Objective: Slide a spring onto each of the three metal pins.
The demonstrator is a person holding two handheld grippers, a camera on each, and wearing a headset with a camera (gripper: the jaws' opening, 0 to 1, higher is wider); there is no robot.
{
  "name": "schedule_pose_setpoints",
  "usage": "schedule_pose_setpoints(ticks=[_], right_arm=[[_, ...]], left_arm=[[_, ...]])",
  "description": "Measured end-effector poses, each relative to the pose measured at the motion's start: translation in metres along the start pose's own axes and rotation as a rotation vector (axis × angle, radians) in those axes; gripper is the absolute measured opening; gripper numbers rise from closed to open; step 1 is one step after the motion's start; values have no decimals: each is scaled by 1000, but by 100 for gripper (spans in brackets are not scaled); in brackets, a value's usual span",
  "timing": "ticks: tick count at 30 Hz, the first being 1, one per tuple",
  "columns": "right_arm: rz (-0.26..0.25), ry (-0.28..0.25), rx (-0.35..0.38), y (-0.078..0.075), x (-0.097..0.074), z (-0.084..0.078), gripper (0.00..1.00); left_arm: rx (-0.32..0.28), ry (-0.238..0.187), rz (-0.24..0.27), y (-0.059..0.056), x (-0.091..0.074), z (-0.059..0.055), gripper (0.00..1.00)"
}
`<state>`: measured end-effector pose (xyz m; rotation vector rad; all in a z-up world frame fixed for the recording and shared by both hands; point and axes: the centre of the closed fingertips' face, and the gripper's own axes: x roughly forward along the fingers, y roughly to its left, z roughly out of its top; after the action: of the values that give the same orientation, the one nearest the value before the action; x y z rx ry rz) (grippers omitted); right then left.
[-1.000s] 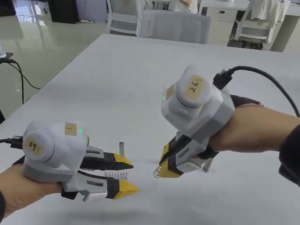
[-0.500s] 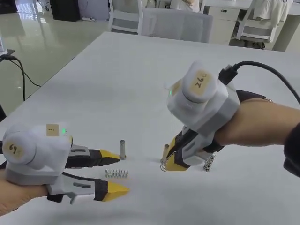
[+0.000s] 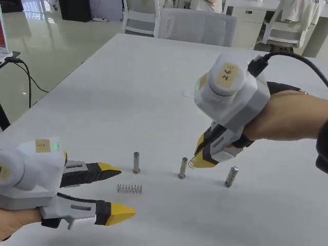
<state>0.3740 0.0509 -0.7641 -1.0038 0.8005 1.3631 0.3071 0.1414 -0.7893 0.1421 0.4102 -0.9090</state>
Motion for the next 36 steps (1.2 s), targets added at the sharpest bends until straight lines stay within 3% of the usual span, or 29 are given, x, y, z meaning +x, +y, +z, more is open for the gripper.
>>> schedule_pose_setpoints(ticks=[8, 21, 36], right_arm=[[-16, 47, -29, -14, 6, 1, 8], [19, 125, -54, -28, 26, -1, 9], [51, 169, -60, -25, 38, -3, 9]], left_arm=[[-5, -1, 2, -5, 2, 0, 52], [-9, 5, -1, -7, 4, -3, 54], [-10, -6, -7, -8, 3, -1, 54]])
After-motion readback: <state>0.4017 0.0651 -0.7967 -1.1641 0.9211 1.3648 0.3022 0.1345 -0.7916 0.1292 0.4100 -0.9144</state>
